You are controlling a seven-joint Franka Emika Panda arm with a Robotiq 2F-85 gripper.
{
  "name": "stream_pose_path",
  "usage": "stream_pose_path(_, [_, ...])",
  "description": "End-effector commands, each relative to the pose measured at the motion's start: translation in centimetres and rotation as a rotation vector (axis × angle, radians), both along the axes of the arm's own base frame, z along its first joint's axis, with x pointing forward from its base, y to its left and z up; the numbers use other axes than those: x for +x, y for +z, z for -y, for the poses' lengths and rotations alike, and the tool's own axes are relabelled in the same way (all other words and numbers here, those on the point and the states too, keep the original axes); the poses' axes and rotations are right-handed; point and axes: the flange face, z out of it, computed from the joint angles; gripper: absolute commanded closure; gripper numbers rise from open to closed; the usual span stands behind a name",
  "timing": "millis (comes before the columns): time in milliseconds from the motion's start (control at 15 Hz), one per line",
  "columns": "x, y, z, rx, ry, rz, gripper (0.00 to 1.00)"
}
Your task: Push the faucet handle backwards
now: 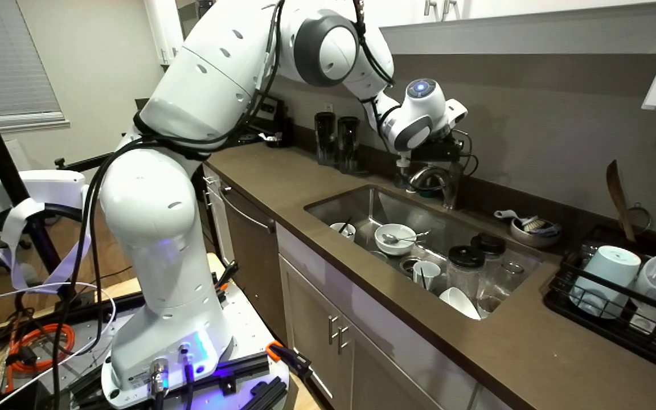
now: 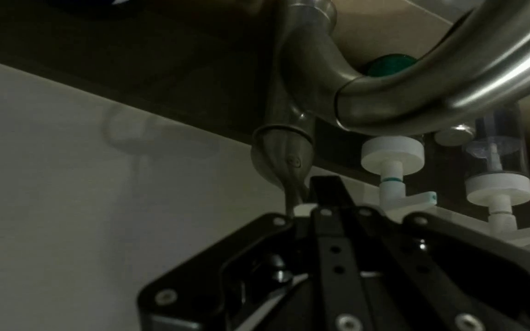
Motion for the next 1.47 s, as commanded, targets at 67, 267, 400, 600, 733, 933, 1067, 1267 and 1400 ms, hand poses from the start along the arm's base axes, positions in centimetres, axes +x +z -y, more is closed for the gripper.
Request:
stream_pose_path(67, [1.8,-0.2,0.2,0.0,0.031,0.006,1.0])
stream_pose_path(267, [2.5,-0.4,0.3,0.001,0.027,0.016,1.0])
stream_pose_path(400, [2.9,-0.4,0.6,0.012,0.02,0.029,1.0])
stream_pose_path(600, [3.3,0.1,1.1,0.021,0.014,0.042,1.0])
stream_pose_path(733, [3.2,-0.1,1.0,0.023,0.01,0.046,1.0])
stream_pose_path(933, [3.2,0.3,1.2,0.026,0.011,0.047,1.0])
stream_pose_path(1067, [3.3,0.4,1.1,0.035,0.02,0.034,1.0])
stream_pose_path(1267, [3.5,0.4,0.8,0.037,0.032,0.029,1.0])
stream_pose_path(1400, [3.6,0.7,0.7,0.036,0.035,0.043,1.0])
